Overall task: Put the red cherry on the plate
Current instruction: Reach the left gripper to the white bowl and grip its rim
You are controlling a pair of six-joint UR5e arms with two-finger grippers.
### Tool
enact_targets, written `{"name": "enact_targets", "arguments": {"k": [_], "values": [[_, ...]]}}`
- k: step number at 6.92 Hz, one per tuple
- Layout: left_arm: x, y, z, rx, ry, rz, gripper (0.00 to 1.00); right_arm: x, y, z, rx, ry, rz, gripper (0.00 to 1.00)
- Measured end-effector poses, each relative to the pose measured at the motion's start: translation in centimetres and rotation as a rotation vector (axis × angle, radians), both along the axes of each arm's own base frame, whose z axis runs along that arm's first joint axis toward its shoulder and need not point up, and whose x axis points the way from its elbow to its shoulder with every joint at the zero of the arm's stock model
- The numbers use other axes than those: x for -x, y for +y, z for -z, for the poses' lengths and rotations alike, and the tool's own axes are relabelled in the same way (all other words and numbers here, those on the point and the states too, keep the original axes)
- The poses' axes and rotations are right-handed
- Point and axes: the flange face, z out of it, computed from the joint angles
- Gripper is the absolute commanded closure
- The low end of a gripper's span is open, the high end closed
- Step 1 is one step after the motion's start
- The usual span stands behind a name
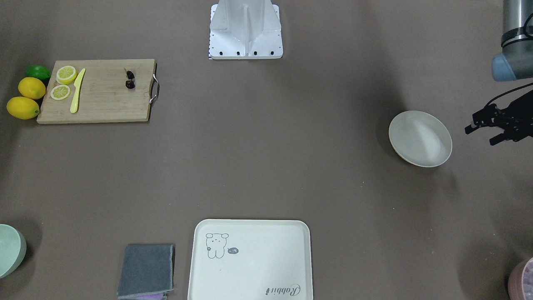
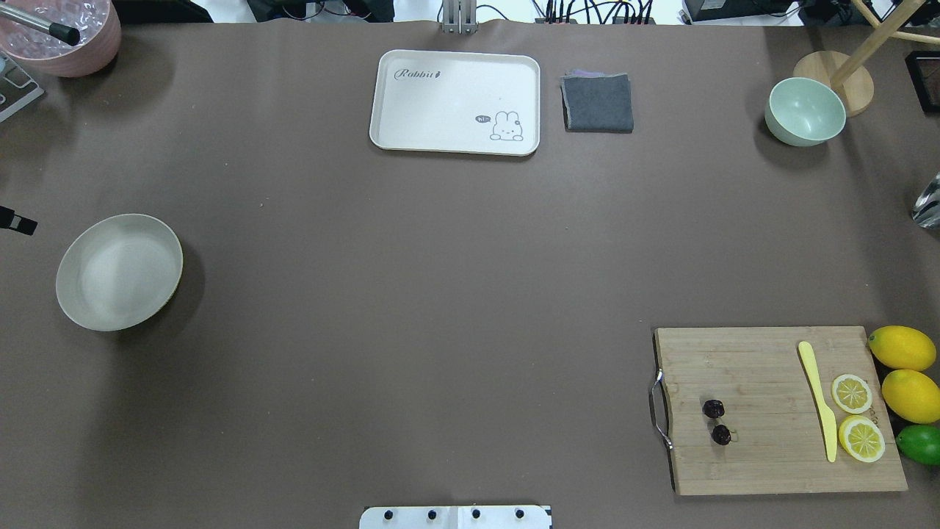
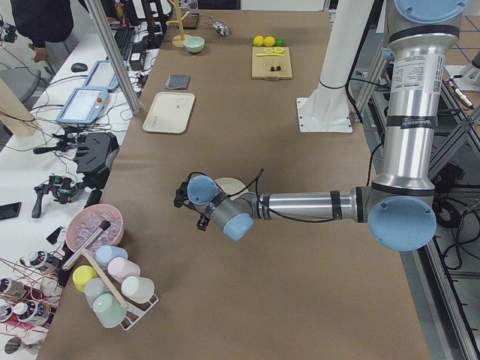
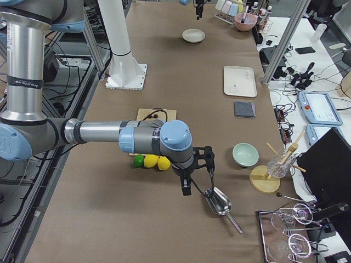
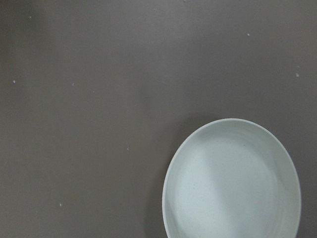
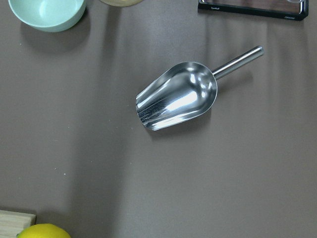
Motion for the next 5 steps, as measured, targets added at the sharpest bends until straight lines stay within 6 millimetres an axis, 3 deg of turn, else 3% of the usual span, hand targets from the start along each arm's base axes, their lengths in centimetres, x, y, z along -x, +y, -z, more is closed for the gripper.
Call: {"name": "enact_targets", "arguments": {"k": [3, 4, 5], "values": [[-4.9, 0.8, -1.3, -0.02, -0.011, 0.018, 0.09, 0.0, 0.8, -0.3, 0.008, -0.002, -0.002, 0.01], [-6.1, 1.4, -1.9, -0.032, -0.008, 0.023, 0.12, 0.0, 1.0, -0.5, 0.011, -0.003, -0.003, 0.01], [-6.9, 1.9, -2.4, -0.048, -0.005, 0.025, 0.22, -0.1, 1.3, -0.6, 0.014, -0.004, -0.006, 0.01]]}}
